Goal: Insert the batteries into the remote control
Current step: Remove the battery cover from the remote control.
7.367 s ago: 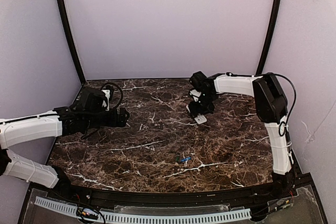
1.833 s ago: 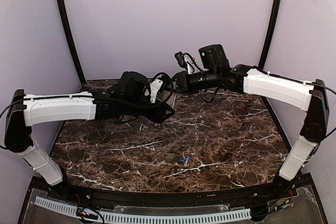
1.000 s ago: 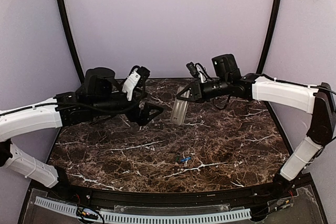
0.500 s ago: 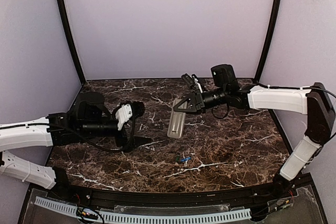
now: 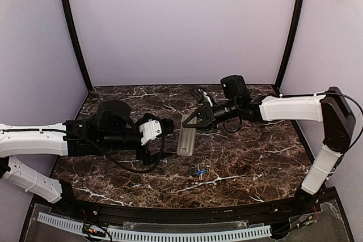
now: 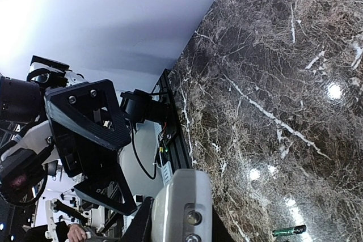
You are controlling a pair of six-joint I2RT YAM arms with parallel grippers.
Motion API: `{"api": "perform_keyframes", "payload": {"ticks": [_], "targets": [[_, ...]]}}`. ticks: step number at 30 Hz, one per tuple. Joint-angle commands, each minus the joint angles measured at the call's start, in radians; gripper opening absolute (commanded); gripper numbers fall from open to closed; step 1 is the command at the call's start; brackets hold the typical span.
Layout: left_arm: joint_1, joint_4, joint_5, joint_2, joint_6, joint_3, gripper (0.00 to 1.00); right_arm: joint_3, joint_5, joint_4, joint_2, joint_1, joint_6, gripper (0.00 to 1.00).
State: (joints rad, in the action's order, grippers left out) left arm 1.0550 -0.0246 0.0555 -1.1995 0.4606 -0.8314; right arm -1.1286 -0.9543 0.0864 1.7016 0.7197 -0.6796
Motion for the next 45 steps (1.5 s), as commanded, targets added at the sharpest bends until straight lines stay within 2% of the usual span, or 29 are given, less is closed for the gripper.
{"api": "perform_keyframes", "payload": {"ticks": [1,7,12,23,45], "targets": [[0.029,0.015,-0.041,-0.024,0.054,-0.038,0.92,0.006,-0.014,0.057,0.022,0.025,-0.034,0.00],[0.064,0.021,-0.127,-0.063,0.101,-0.060,0.84,0.007,-0.032,0.077,0.044,0.032,-0.064,0.00],[0.072,0.020,-0.128,-0.081,0.120,-0.067,0.71,0.008,-0.035,0.077,0.055,0.038,-0.072,0.00],[0.086,0.035,-0.124,-0.117,0.145,-0.094,0.60,0.001,-0.039,0.085,0.073,0.049,-0.083,0.00],[0.092,-0.057,-0.068,-0.141,0.159,-0.115,0.59,-0.011,-0.031,0.058,0.074,0.052,-0.075,0.00]]}}
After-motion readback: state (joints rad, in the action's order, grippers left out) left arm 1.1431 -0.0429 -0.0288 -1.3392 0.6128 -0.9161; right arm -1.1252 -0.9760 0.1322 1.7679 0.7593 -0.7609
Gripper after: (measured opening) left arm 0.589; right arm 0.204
